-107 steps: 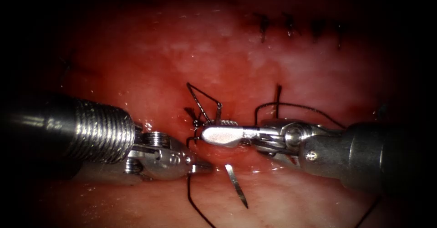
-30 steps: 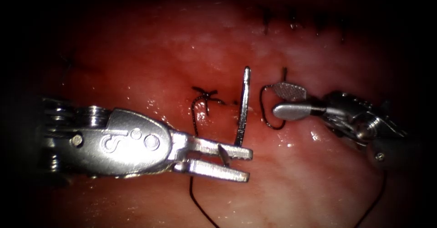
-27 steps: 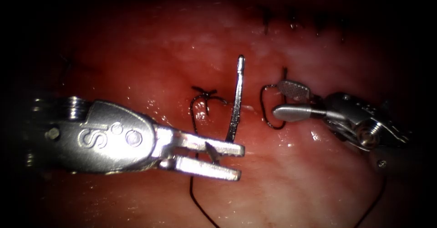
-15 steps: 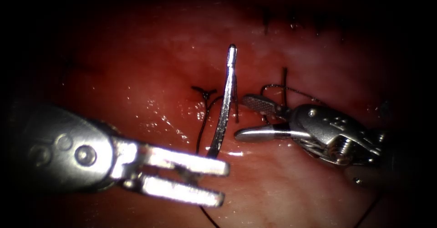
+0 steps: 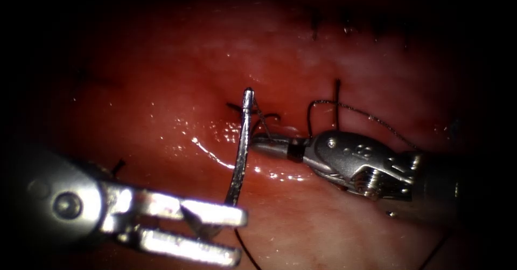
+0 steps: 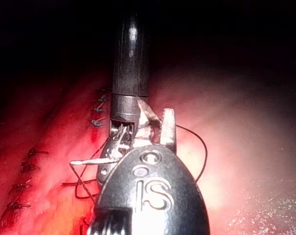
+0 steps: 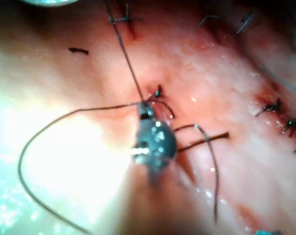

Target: Wound Closure

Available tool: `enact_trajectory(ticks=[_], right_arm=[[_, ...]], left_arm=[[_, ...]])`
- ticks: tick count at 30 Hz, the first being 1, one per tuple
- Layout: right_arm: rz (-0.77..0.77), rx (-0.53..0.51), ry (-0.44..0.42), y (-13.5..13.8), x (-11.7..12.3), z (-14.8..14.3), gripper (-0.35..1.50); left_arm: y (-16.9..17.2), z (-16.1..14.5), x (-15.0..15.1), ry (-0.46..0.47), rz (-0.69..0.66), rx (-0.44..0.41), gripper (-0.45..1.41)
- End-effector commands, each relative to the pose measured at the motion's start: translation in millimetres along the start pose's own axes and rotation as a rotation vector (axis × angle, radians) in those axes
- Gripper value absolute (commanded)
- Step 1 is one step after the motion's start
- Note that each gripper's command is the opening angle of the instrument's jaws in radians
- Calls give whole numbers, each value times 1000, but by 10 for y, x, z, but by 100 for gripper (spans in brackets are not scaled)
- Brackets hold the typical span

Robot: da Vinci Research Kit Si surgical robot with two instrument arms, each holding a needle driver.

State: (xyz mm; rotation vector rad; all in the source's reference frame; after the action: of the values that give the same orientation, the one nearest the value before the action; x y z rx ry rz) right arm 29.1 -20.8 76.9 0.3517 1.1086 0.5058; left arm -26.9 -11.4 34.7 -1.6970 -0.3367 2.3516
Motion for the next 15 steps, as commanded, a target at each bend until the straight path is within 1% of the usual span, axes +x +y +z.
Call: enact_trajectory(ticks=[1,2,3,5,6,8,11,15], right_arm=[[-5,-11,-18,3,-17,7,-35],[-8,-16,-42,5,-25,8,-35],[-2,-18,-49,7,-30,9,-35],[0,-28,-49,11,-40,12,-35],[9,-48,-50,18,-51,15,-35],[9,-59,-50,24,-57,16,-35],[15,-72,-50,29,-63,18,-35],[16,-82,-49,30,-62,18,-35]], left_arm=[[-2,6,-4,4,-5,-3,-45],[-4,6,-7,4,-10,-3,-45],[-5,6,-9,1,-20,-4,-45],[-6,8,-18,-10,-43,-9,-45],[-6,10,-28,-29,-53,-16,-45],[-8,14,-40,-45,-73,-23,-45],[-13,16,-53,-47,-83,-26,-45],[-20,13,-63,-47,-91,-27,-45]])
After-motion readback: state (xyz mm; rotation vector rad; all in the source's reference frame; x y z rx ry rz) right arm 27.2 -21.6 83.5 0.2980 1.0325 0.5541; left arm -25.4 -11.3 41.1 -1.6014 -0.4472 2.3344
